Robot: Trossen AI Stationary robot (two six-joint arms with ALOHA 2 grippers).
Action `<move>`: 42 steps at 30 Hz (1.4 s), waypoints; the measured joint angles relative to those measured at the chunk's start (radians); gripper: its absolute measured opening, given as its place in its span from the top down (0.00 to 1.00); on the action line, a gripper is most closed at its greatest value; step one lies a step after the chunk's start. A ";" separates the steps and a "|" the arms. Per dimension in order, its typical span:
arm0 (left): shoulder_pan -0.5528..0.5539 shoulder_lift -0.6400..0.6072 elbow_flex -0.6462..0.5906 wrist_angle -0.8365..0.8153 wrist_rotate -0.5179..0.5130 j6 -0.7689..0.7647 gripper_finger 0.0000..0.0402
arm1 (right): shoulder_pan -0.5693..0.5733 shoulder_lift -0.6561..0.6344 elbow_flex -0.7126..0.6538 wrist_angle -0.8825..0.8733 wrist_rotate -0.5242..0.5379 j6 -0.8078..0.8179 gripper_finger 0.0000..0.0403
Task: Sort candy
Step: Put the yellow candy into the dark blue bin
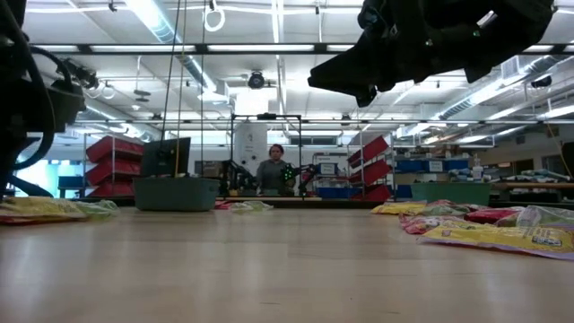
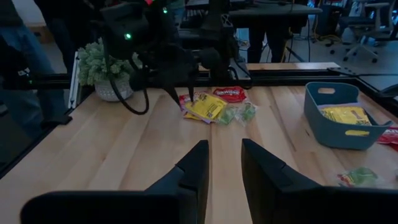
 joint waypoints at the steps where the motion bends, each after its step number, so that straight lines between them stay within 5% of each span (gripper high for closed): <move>1: 0.000 0.000 -0.012 0.012 -0.003 0.000 0.66 | 0.000 0.000 0.000 0.000 0.000 0.002 0.80; 8: 0.001 0.000 -0.042 0.036 -0.044 -0.007 0.69 | 0.014 0.000 0.000 0.000 0.003 0.003 0.80; 16: 0.001 -0.005 -0.009 0.037 -0.043 -0.002 0.98 | 0.024 0.000 0.000 0.000 0.004 0.001 0.80; 33: 0.053 -0.212 0.154 -0.079 -0.216 -0.093 1.00 | 0.024 0.000 0.000 0.000 0.004 -0.027 0.80; 42: 0.076 -0.100 0.154 0.032 -0.063 0.155 0.87 | 0.024 0.000 0.000 -0.001 0.004 -0.027 0.79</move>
